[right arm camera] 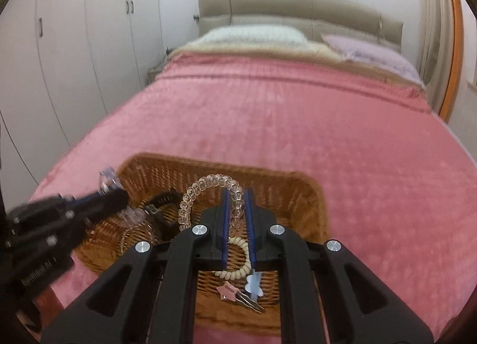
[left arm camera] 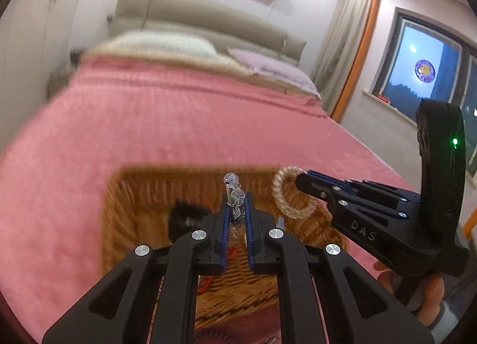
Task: Organize jewelry
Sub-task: 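Carry the silver charms and pink bead bracelet over the basket, then open both tools to drop the charms and bracelet into the basket, then grasp the purple coil hair tie with the left tool while the right tool grasps the gold key ring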
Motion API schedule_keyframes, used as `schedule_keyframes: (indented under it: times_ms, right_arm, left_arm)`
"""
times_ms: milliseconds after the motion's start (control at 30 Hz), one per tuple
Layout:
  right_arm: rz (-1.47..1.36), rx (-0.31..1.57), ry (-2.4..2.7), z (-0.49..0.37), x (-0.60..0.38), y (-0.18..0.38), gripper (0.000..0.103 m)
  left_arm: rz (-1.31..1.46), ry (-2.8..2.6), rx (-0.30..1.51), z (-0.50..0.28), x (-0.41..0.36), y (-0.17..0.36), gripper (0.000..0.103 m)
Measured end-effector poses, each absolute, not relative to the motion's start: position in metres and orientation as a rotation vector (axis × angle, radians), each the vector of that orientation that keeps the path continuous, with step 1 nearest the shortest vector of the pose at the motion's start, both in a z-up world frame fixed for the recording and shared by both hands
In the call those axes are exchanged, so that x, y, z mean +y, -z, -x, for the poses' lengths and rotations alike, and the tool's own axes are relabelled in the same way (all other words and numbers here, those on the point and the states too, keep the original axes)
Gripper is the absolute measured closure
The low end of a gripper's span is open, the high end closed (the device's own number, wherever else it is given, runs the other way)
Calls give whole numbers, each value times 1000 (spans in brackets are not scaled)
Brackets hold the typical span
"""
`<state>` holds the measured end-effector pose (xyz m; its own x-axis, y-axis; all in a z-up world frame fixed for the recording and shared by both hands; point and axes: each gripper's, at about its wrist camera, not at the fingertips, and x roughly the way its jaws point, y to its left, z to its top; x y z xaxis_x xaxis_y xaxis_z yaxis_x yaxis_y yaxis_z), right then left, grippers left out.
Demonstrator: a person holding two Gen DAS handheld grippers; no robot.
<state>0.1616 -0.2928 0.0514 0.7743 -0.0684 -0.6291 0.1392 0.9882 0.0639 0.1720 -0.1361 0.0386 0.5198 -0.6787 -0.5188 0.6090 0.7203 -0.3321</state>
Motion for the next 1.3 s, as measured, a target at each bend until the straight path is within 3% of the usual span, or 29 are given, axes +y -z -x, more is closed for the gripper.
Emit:
schedule_keyframes:
  times_ms: [400, 433, 467, 533, 833, 933, 1000, 1300]
  right_arm:
    - [-165, 810, 165, -188, -303, 3, 94]
    - [-173, 812, 168, -187, -304, 4, 94]
    - [-181, 815, 170, -186, -306, 4, 94]
    - [-203, 818, 177, -180, -311, 5, 94]
    - [-275, 727, 164, -106, -315, -16, 93]
    - [-293, 704, 135, -75, -307, -22, 82]
    - [-287, 700, 115, -59, -301, -23, 78]
    - [-226, 763, -9, 11, -243, 5, 78]
  left_arm:
    - [64, 694, 772, -196, -137, -3, 95]
    - [51, 678, 779, -196, -137, -1, 87]
    - [41, 670, 790, -195, -137, 0, 65]
    - [45, 667, 764, -188, -132, -3, 47]
    - [38, 665, 651, -129, -92, -35, 46]
    - [53, 652, 651, -109, -74, -36, 46]
    - [64, 643, 657, -95, -62, -33, 46]
    - [103, 592, 781, -64, -30, 10, 46]
